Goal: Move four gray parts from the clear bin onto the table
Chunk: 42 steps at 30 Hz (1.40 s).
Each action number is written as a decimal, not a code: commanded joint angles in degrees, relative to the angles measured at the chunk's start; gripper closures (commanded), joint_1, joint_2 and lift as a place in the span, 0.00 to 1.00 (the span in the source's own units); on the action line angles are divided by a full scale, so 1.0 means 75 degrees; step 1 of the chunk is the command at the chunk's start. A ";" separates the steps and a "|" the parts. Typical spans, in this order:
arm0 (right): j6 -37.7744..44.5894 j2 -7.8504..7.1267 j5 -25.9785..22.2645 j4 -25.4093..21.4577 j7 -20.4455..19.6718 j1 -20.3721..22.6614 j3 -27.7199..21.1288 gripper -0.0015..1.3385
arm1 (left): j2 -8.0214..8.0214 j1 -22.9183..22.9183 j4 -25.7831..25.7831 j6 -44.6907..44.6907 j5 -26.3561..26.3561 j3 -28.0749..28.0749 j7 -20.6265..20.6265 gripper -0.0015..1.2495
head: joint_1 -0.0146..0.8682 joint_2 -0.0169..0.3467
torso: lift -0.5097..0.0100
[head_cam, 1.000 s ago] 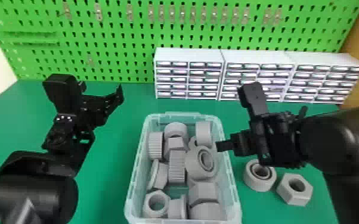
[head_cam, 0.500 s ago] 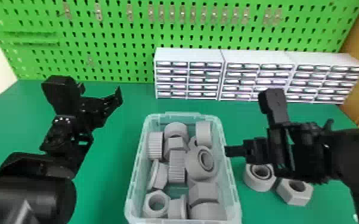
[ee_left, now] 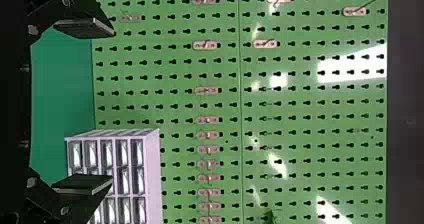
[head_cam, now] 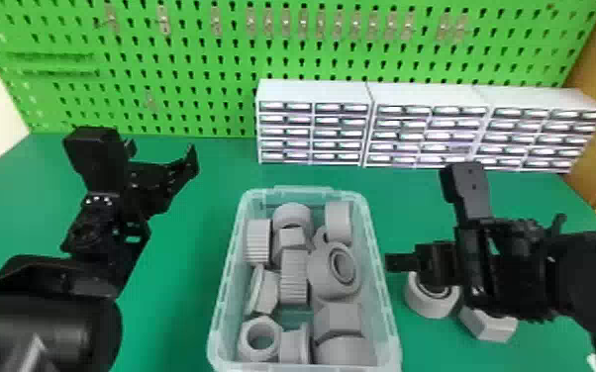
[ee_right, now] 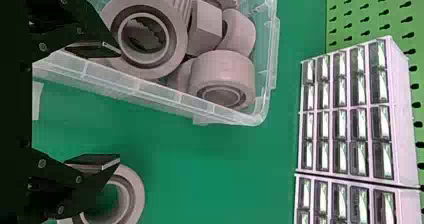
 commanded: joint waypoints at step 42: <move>0.0034 -0.0165 -0.1231 0.1123 -0.0009 -0.0737 0.0466 0.38 | 0.0026 -0.0063 0.0049 0.0016 0.0024 -0.0049 -0.0104 0.19 | 0.78 0.14 | 0.89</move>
